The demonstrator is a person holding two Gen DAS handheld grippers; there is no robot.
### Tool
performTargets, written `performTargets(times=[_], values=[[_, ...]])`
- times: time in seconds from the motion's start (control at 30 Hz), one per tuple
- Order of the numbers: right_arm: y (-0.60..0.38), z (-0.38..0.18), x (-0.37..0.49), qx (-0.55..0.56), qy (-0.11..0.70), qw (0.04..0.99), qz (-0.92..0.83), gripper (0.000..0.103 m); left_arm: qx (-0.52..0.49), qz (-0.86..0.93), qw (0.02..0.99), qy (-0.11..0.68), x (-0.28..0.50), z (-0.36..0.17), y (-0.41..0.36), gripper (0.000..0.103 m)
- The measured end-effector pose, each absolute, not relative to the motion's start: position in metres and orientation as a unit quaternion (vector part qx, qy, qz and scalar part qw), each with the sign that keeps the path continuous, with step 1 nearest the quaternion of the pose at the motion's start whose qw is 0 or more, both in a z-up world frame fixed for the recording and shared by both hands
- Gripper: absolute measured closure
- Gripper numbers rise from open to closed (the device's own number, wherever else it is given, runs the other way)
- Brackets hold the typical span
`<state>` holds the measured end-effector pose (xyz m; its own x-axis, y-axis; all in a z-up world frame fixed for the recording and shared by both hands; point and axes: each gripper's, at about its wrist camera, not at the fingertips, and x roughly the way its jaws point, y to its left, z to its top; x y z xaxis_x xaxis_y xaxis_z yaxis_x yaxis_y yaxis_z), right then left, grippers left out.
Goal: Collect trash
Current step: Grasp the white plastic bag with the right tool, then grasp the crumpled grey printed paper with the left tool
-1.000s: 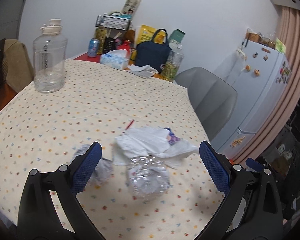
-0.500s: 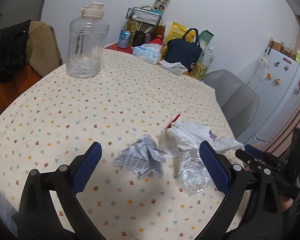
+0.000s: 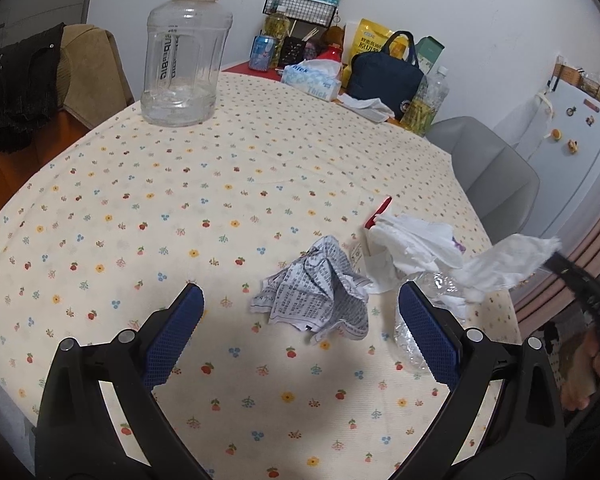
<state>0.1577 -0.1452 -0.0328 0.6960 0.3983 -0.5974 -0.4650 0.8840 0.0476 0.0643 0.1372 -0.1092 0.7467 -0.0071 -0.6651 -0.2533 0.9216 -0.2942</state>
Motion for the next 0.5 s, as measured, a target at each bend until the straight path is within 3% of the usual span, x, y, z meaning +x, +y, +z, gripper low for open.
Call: performTargets(times=[0.4, 0.5], values=[[-0.181, -0.005, 0.140, -0.022, 0.283, 0.934, 0.217, 0.101, -0.179, 0.074, 0.910, 0.366, 0.095, -0.125, 0.135, 0.008], [-0.191, -0.007, 0.139, -0.012, 0.284, 0.936, 0.207, 0.101, -0.187, 0.067, 0.905, 0.375, 0.102, -0.130, 0.137, 0.030]])
